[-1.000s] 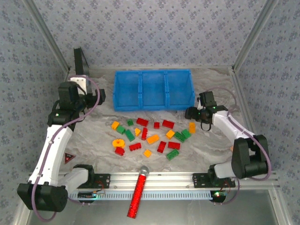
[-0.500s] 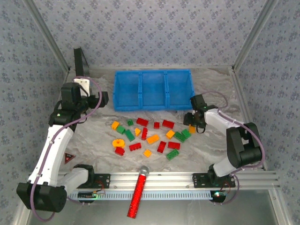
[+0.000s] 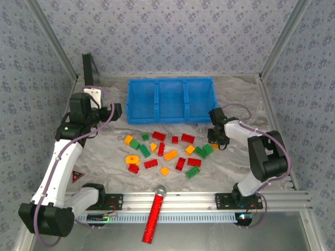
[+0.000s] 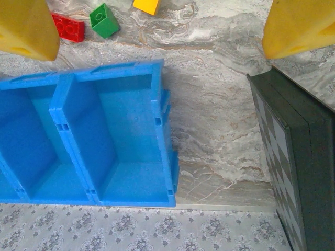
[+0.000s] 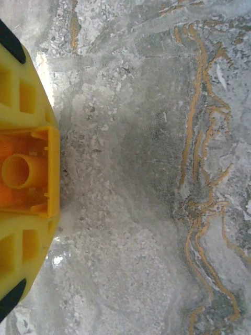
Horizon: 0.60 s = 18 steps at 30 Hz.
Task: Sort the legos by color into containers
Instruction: Pick up the lego from the middle-right of the table.
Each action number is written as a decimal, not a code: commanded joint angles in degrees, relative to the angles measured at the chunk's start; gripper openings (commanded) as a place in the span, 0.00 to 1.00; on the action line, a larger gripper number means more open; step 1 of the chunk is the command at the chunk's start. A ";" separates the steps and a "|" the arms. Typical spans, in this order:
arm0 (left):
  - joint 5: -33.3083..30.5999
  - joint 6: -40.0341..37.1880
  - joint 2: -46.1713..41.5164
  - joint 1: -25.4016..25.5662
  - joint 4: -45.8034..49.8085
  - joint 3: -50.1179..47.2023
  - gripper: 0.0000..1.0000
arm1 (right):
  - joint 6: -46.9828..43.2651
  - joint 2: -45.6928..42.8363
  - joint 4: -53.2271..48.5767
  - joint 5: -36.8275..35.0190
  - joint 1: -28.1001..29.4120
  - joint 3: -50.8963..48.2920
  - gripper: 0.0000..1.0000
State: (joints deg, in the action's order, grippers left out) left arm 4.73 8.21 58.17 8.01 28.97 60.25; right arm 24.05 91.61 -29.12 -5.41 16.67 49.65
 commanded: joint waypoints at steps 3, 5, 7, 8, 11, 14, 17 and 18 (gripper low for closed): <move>0.80 -0.20 -0.60 0.29 1.62 1.10 0.99 | -3.27 -3.78 -5.80 -1.80 0.14 4.96 0.22; 0.89 -0.47 -0.60 0.29 2.31 2.03 0.99 | -5.77 -6.41 -8.88 -3.02 0.14 9.78 0.22; 0.89 -0.77 -0.78 0.27 2.58 2.50 0.99 | -7.96 -7.39 -9.46 -3.87 0.13 14.16 0.22; 0.89 -0.98 -0.83 0.27 2.65 2.67 0.99 | -9.29 -7.33 -9.14 -4.37 0.19 17.04 0.22; 0.81 -1.60 -1.13 0.32 3.06 2.94 0.99 | -11.70 -4.87 -7.68 -5.33 0.11 24.38 0.22; 0.57 -1.86 -1.13 0.28 2.96 2.41 0.99 | -15.37 -0.18 -5.70 -5.40 0.20 30.72 0.23; 0.18 -2.00 -1.04 0.31 2.65 1.12 0.99 | -17.41 3.88 -1.40 -5.06 0.44 34.26 0.23; 0.03 -2.01 -0.97 0.25 2.59 0.82 0.99 | -17.59 5.69 -0.96 -5.05 0.47 36.09 0.23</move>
State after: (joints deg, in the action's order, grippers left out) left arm 4.71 7.33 58.15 8.01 31.40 60.60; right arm 10.35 92.29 -31.55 -9.58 16.67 83.00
